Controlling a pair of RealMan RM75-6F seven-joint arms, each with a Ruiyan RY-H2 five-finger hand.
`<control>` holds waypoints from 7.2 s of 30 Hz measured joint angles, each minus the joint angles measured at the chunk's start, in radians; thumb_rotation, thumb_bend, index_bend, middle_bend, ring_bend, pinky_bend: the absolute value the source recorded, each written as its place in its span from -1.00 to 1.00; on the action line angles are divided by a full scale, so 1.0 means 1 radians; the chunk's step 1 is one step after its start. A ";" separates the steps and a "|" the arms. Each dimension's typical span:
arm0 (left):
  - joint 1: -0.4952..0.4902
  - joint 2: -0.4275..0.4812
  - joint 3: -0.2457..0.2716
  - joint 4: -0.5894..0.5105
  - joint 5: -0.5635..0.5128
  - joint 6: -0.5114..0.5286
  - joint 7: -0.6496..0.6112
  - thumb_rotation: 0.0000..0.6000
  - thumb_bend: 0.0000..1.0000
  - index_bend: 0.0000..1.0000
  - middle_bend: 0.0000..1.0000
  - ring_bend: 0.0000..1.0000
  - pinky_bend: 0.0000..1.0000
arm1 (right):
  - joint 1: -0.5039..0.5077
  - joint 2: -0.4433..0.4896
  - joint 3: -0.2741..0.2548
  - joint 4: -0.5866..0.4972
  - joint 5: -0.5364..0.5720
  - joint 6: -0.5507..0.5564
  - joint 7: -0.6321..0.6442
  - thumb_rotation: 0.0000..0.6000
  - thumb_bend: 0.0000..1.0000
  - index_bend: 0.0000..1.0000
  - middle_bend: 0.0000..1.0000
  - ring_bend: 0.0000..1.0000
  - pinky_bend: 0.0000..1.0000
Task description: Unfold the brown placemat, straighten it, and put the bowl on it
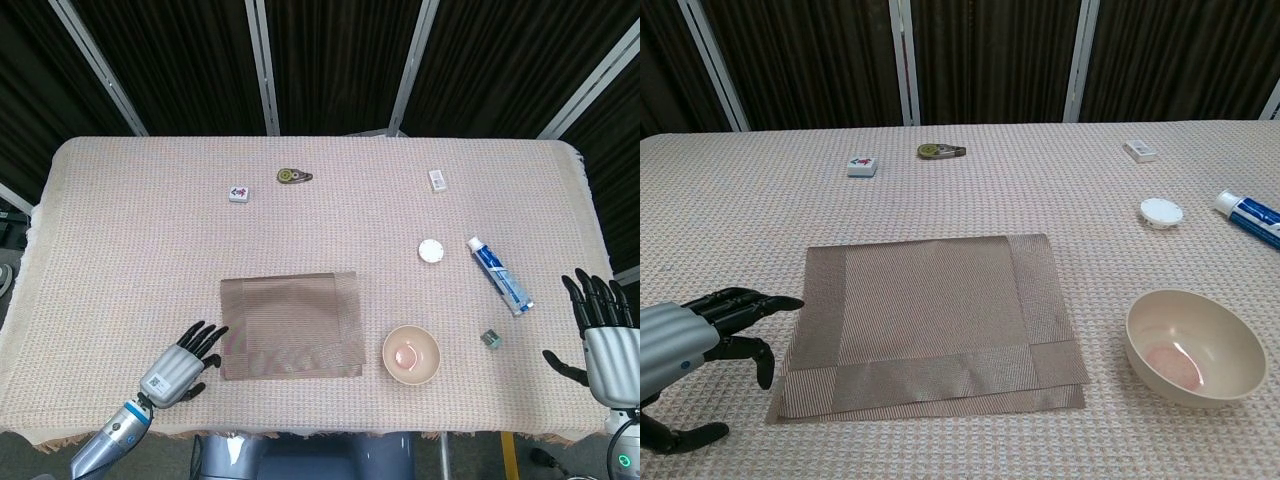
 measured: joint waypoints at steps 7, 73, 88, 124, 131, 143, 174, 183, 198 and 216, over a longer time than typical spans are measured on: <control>-0.021 -0.031 -0.005 0.028 0.008 0.016 -0.042 1.00 -0.28 -0.13 -1.00 -1.00 -1.00 | 0.002 0.002 0.002 0.001 0.007 -0.005 0.004 1.00 -1.00 -1.00 -1.00 -1.00 -1.00; -0.293 -0.083 -0.385 -0.072 -0.351 -0.183 -0.036 1.00 0.04 0.26 -1.00 -1.00 -1.00 | 0.021 0.000 0.031 0.035 0.081 -0.038 0.040 1.00 -1.00 -1.00 -1.00 -1.00 -1.00; -0.503 -0.124 -0.555 0.350 -0.614 -0.382 -0.031 1.00 0.04 0.26 -1.00 -1.00 -1.00 | 0.042 -0.042 0.043 0.072 0.131 -0.074 -0.011 1.00 -1.00 -1.00 -1.00 -1.00 -1.00; -0.228 0.157 -0.386 -0.134 -0.564 -0.023 0.053 1.00 -1.00 -1.00 -1.00 -1.00 -1.00 | 0.094 -0.035 -0.113 0.029 -0.069 -0.246 0.007 1.00 -1.00 -1.00 -1.00 -1.00 -1.00; -0.043 0.294 -0.278 -0.451 -0.568 0.208 0.263 1.00 -1.00 -1.00 -1.00 -1.00 -1.00 | 0.156 -0.056 -0.164 0.044 -0.156 -0.356 -0.016 1.00 -1.00 -0.95 -1.00 -1.00 -1.00; 0.039 0.373 -0.216 -0.538 -0.499 0.301 0.260 1.00 -1.00 -1.00 -1.00 -1.00 -1.00 | 0.240 -0.145 -0.173 0.106 -0.192 -0.486 -0.087 1.00 -1.00 -0.81 -1.00 -1.00 -1.00; 0.043 0.403 -0.232 -0.528 -0.511 0.242 0.161 1.00 -1.00 -1.00 -1.00 -1.00 -1.00 | 0.297 -0.387 -0.115 0.371 -0.230 -0.309 0.081 1.00 -0.26 0.54 -0.81 -1.00 -1.00; 0.033 0.389 -0.234 -0.511 -0.525 0.220 0.171 1.00 -1.00 -1.00 -1.00 -1.00 -1.00 | 0.356 -0.377 0.029 0.418 -0.118 -0.320 0.087 1.00 -0.28 0.54 -0.80 -1.00 -1.00; 0.016 0.357 -0.255 -0.446 -0.569 0.194 0.177 1.00 -1.00 -1.00 -1.00 -1.00 -1.00 | 0.640 -0.474 0.274 0.796 0.332 -0.724 -0.081 1.00 -0.29 0.54 -0.79 -1.00 -1.00; 0.023 0.354 -0.259 -0.446 -0.582 0.199 0.175 1.00 -1.00 -1.00 -1.00 -1.00 -1.00 | 0.795 -0.751 0.254 1.248 0.448 -0.895 -0.127 1.00 -0.32 0.54 -0.78 -1.00 -1.00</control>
